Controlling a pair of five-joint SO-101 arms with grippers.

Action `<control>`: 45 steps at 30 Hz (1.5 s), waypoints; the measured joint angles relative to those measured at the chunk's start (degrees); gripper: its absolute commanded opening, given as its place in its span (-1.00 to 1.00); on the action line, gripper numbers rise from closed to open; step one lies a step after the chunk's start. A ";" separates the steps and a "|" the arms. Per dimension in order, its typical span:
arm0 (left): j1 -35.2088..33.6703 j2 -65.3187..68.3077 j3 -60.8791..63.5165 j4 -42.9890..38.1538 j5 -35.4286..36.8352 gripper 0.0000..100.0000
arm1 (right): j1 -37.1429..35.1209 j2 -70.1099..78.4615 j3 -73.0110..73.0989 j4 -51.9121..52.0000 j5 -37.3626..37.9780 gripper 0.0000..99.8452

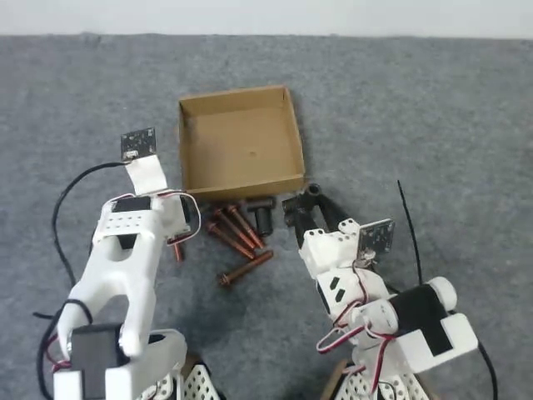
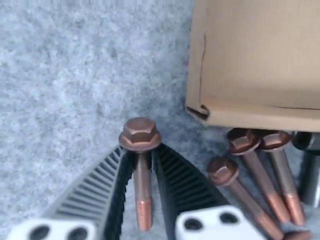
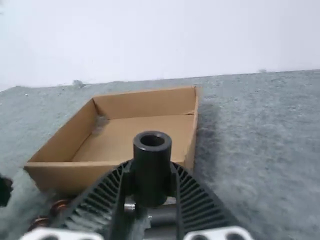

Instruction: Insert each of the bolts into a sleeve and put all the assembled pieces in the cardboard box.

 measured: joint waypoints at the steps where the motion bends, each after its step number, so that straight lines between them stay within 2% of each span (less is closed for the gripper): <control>1: 0.18 -0.62 0.00 0.00 0.00 -0.98 | -0.18 0.00 0.09 0.00 0.00 -0.99; 7: 0.88 -7.56 -0.35 0.00 0.00 -0.98 | -0.88 0.00 0.09 -0.26 0.00 -0.99; 14: 10.29 -16.18 -3.16 -1.32 0.00 -0.98 | -0.97 0.00 0.09 -0.53 0.00 -0.99; 17: 14.24 -19.52 -2.99 -6.24 -0.18 -0.98 | -1.49 0.00 0.09 -0.53 0.00 -0.99; 24: 20.40 -26.55 5.71 -24.35 0.00 -0.98 | -5.27 0.00 0.09 -0.53 0.00 -0.99; 26: 22.59 -28.04 6.33 -26.64 0.00 -0.98 | -5.45 0.00 0.09 -0.53 0.00 -0.99; 34: 29.98 -31.56 6.33 -27.96 0.00 -0.98 | -5.54 0.00 -2.81 2.02 0.00 -0.99; 39: 30.24 -31.56 6.86 -27.96 0.00 -0.98 | -6.68 0.00 -4.57 10.02 0.00 -0.99; 45: 30.95 -32.09 9.05 -27.96 -0.35 -0.98 | -7.74 0.00 -4.84 11.08 0.00 -0.99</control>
